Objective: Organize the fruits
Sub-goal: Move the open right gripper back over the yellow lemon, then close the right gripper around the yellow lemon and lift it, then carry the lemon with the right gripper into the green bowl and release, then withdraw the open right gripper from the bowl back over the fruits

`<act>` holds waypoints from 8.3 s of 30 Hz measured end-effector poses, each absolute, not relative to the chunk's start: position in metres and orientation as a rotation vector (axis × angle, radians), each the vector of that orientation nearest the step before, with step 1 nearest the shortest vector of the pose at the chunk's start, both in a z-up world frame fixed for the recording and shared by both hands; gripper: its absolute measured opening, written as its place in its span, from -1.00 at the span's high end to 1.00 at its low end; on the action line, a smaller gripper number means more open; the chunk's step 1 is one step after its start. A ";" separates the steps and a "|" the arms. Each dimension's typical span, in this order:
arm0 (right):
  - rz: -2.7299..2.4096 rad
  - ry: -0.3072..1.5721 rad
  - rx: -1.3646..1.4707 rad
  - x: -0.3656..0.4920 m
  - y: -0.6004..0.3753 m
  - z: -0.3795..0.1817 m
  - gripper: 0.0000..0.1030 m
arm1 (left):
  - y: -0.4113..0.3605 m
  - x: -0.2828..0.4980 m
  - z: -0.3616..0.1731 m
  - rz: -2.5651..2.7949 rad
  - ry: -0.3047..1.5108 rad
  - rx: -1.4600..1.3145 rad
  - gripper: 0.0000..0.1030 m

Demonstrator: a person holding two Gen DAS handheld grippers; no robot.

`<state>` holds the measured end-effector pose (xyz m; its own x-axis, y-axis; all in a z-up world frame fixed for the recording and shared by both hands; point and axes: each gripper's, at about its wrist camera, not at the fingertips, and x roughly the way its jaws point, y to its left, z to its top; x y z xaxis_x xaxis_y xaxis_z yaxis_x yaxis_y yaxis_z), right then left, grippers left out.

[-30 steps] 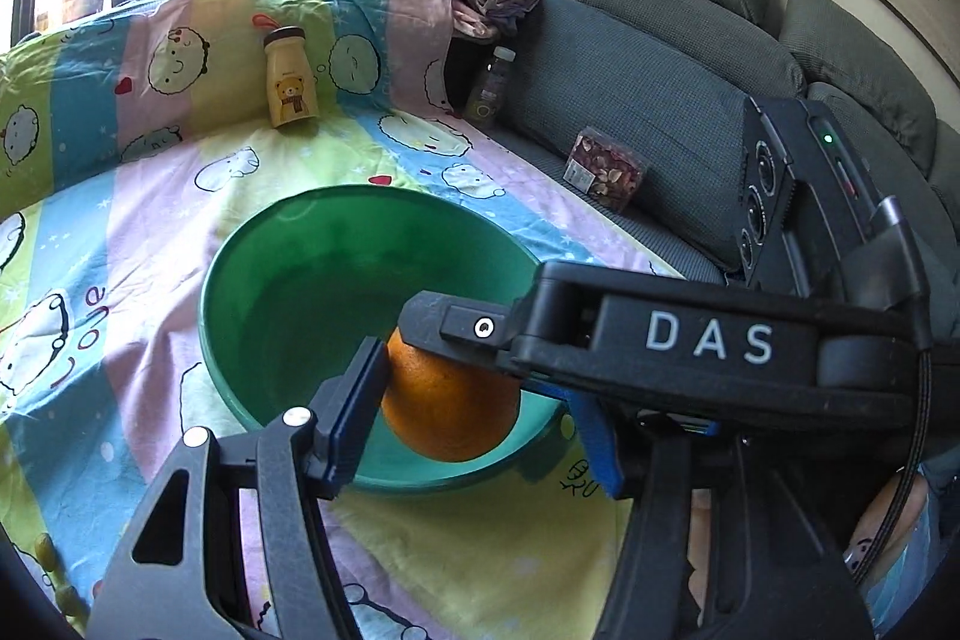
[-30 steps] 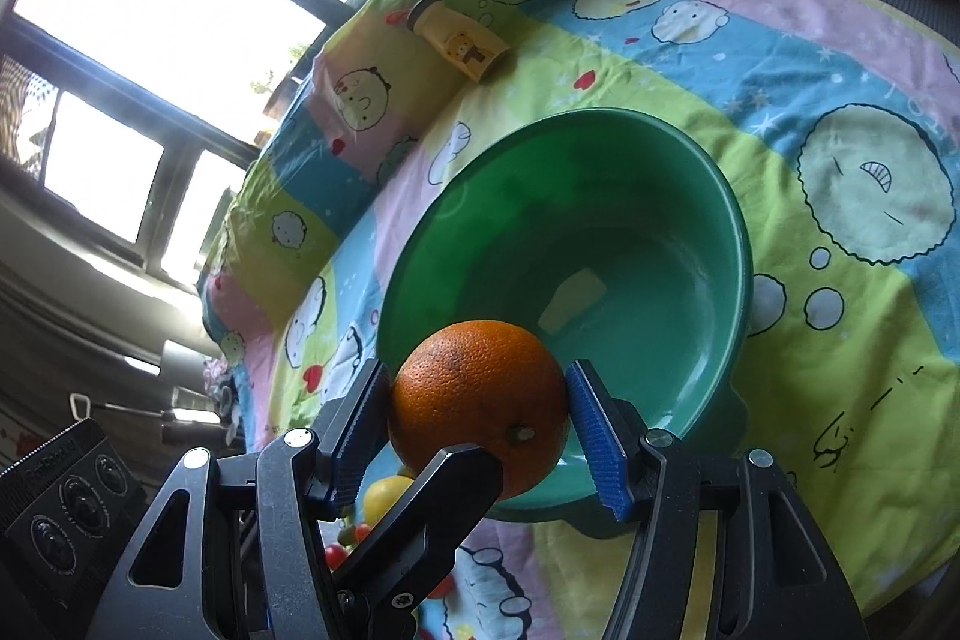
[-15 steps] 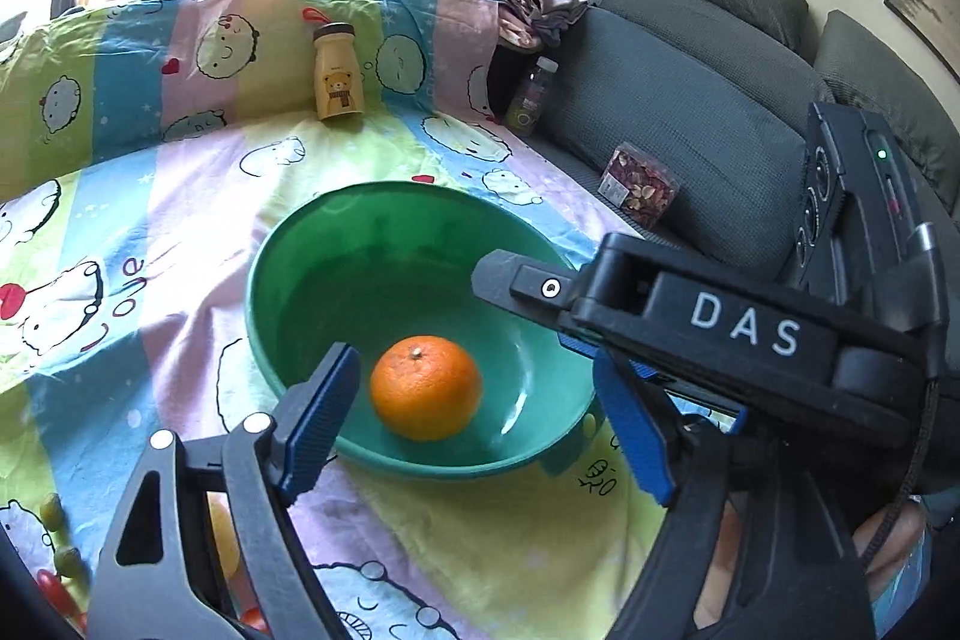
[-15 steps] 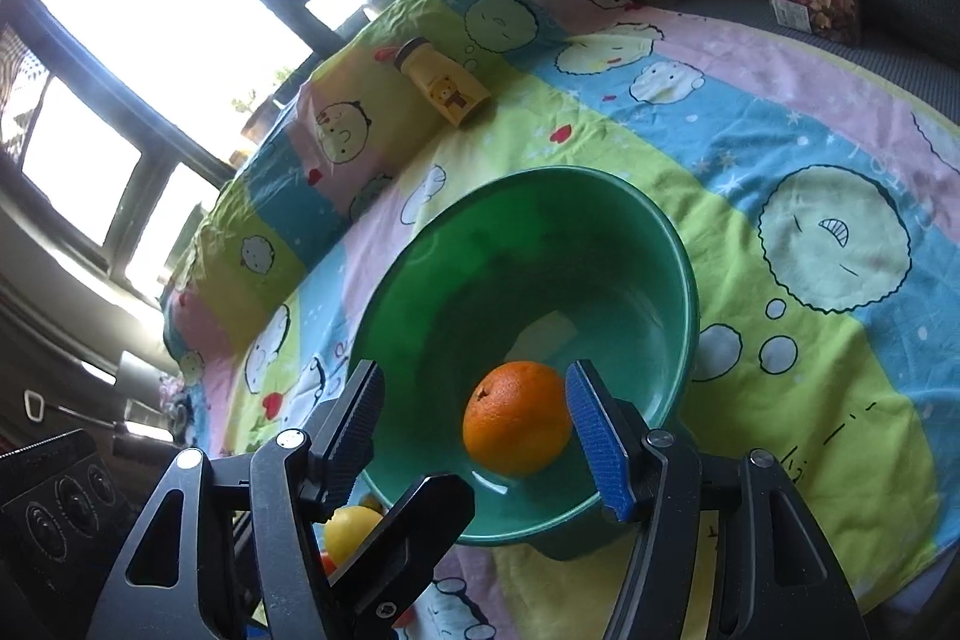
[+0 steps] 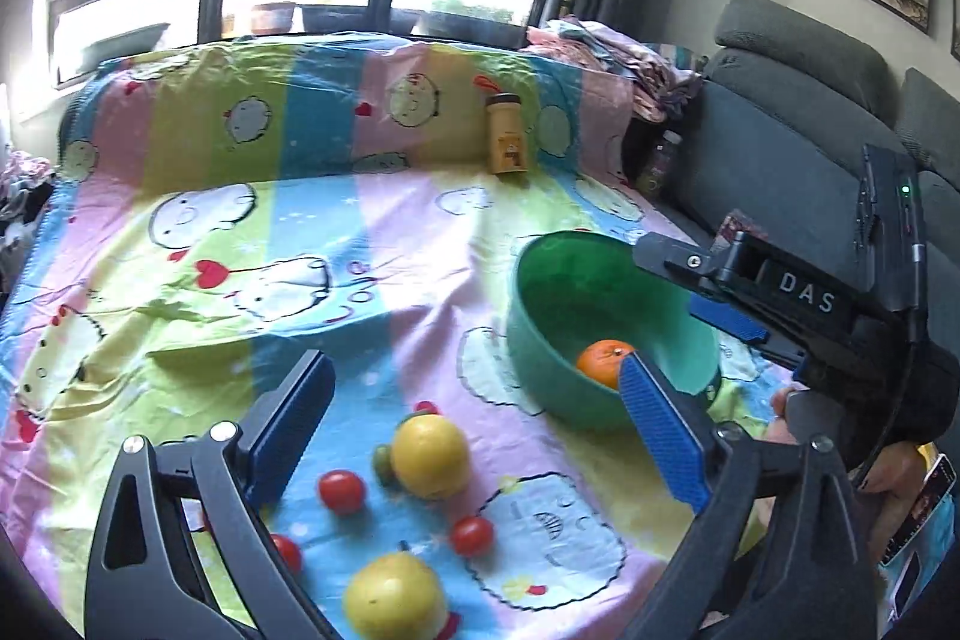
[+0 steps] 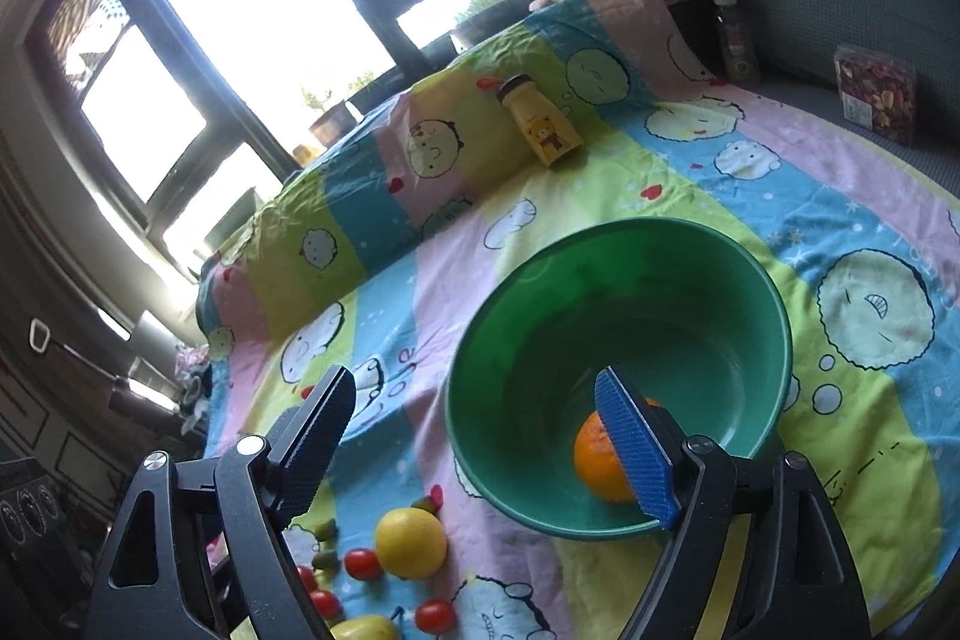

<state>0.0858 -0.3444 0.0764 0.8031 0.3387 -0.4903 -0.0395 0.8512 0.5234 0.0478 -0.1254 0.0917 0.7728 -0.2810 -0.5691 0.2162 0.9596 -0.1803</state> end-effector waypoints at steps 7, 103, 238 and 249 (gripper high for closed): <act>0.254 0.641 0.400 0.087 -0.299 0.078 -0.61 | -0.065 0.039 0.066 -0.112 0.682 -0.149 -0.88; 0.436 1.092 0.569 0.130 -0.251 -0.006 0.16 | -0.109 0.102 0.005 -0.496 1.034 -0.310 0.19; 0.069 0.694 0.724 0.091 -0.405 0.042 -0.32 | -0.204 0.106 0.060 -0.538 0.813 -0.178 -0.72; 0.142 0.683 0.557 0.086 -0.353 0.058 -0.42 | -0.090 0.064 0.047 -0.069 0.810 -0.242 -0.81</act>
